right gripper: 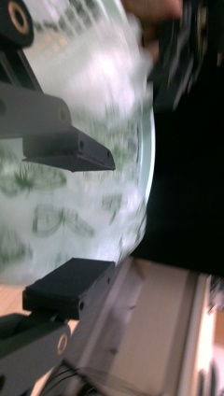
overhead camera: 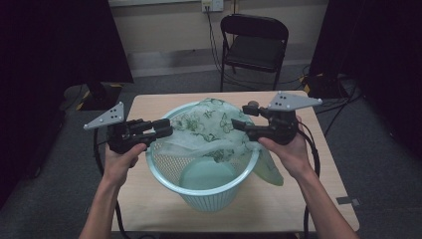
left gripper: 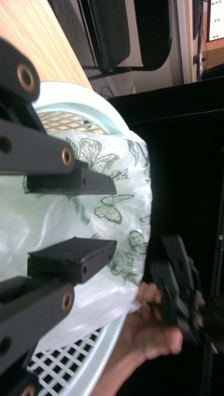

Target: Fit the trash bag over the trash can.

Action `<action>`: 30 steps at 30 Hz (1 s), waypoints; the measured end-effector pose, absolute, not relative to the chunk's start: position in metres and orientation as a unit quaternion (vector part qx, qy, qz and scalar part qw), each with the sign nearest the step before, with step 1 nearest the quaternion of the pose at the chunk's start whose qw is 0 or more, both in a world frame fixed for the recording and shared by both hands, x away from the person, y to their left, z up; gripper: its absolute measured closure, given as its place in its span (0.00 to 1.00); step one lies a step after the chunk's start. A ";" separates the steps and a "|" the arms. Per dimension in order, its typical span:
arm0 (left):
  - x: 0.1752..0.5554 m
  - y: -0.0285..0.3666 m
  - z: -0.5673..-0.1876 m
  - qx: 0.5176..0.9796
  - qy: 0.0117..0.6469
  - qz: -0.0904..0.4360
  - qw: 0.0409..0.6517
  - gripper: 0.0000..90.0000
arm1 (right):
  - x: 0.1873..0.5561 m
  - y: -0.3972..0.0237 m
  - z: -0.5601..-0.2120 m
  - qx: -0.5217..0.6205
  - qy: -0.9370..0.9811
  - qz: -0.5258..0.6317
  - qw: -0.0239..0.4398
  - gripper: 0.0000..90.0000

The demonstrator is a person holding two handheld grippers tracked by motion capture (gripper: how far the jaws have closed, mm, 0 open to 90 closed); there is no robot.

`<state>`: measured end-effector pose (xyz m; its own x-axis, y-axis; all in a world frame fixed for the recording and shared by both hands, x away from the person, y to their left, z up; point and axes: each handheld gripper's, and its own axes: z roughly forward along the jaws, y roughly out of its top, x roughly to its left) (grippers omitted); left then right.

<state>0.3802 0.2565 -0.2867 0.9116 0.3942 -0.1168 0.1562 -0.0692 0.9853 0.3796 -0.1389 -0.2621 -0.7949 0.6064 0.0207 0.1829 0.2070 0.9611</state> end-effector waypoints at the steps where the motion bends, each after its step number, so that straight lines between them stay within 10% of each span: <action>1: 0.381 0.257 -0.286 0.723 0.193 0.092 0.657 0.71 | 0.386 -0.140 -0.264 0.272 0.754 0.569 0.182 0.51; 6: 0.393 0.257 -0.289 0.722 0.212 0.092 0.652 0.64 | 0.415 -0.139 -0.274 0.306 0.763 0.545 0.165 0.60; 12: 0.394 0.259 -0.291 0.718 0.218 0.084 0.656 0.60 | 0.419 -0.135 -0.275 0.291 0.771 0.536 0.183 1.00; 19: 0.394 0.258 -0.291 0.718 0.218 0.082 0.655 0.58 | 0.412 -0.132 -0.271 0.273 0.772 0.547 0.174 1.00; 24: 0.393 0.259 -0.292 0.715 0.217 0.081 0.659 0.59 | 0.415 -0.133 -0.270 0.295 0.769 0.532 0.196 0.62; 28: 0.393 0.261 -0.291 0.715 0.218 0.082 0.659 0.58 | 0.421 -0.135 -0.274 0.307 0.776 0.519 0.184 0.64; 30: 0.393 0.262 -0.291 0.715 0.219 0.083 0.658 0.58 | 0.422 -0.135 -0.275 0.308 0.776 0.522 0.176 0.82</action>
